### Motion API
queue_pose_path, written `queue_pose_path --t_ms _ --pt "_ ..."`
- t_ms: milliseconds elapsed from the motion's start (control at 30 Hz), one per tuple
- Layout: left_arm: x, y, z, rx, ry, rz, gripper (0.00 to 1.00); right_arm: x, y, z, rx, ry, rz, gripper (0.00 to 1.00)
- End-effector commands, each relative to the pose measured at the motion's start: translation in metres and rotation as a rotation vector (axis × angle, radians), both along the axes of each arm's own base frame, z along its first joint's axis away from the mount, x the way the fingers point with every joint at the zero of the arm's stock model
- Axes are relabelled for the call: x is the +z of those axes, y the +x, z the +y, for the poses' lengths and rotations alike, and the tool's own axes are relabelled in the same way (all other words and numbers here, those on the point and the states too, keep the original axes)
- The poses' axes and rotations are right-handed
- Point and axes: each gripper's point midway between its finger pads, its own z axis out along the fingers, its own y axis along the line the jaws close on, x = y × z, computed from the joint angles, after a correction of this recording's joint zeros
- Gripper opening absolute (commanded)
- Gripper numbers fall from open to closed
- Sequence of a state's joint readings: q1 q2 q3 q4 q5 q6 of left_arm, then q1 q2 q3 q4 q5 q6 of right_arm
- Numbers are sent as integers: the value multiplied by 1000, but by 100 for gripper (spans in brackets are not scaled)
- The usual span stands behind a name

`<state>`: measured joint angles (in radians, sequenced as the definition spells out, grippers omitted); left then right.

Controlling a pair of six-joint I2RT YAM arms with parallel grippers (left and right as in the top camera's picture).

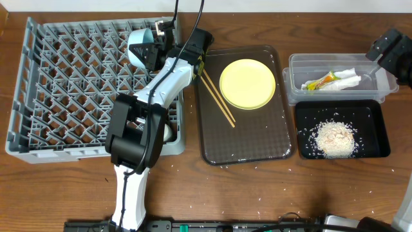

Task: Sort waste into correct bins and load items into the dishwasher
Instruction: 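Lift the light-blue bowl and carry it over the rack, then set the light-blue bowl upright in the rack and open the gripper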

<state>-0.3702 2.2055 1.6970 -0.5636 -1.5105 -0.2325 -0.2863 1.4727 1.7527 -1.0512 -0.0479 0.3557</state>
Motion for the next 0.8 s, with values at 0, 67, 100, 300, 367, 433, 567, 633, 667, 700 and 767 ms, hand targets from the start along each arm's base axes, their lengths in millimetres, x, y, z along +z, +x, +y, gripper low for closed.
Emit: queue_pose_path --t_ms 0,67,100,300,367,433,567,633,667,700,767 --pt "7 -3 1 20 33 -32 7 2 -1 -3 -17 -7 -3 99" --pt "5 -4 1 17 39 -18 7 2 -1 -3 -17 -7 -3 99" --pt "3 -5 0 13 44 -5 7 2 -1 -3 -17 -7 -3 99" --pt "-26 -6 -5 -37 -30 100 8 2 -1 -3 -17 -6 -3 99" --pt "-34 -7 -4 -44 -43 122 7 2 -1 -3 -17 -6 -3 99" --pt "-36 -9 -5 -47 -38 130 7 2 -1 -3 -17 -7 -3 99" --pt "-36 -9 -14 -66 -36 133 7 2 -1 -3 -17 -6 -3 99" --pt "-37 -11 -22 -82 -30 148 8 2 -1 -3 -17 -6 -3 99" --pt "-37 -12 -26 -92 -25 157 14 2 -1 -3 -17 -6 -3 99" --pt "-37 -13 -31 -102 -19 169 17 2 -1 -3 -17 -6 -3 99" --pt "-37 -14 -41 -125 -13 181 25 2 -1 -3 -17 -6 -3 99"
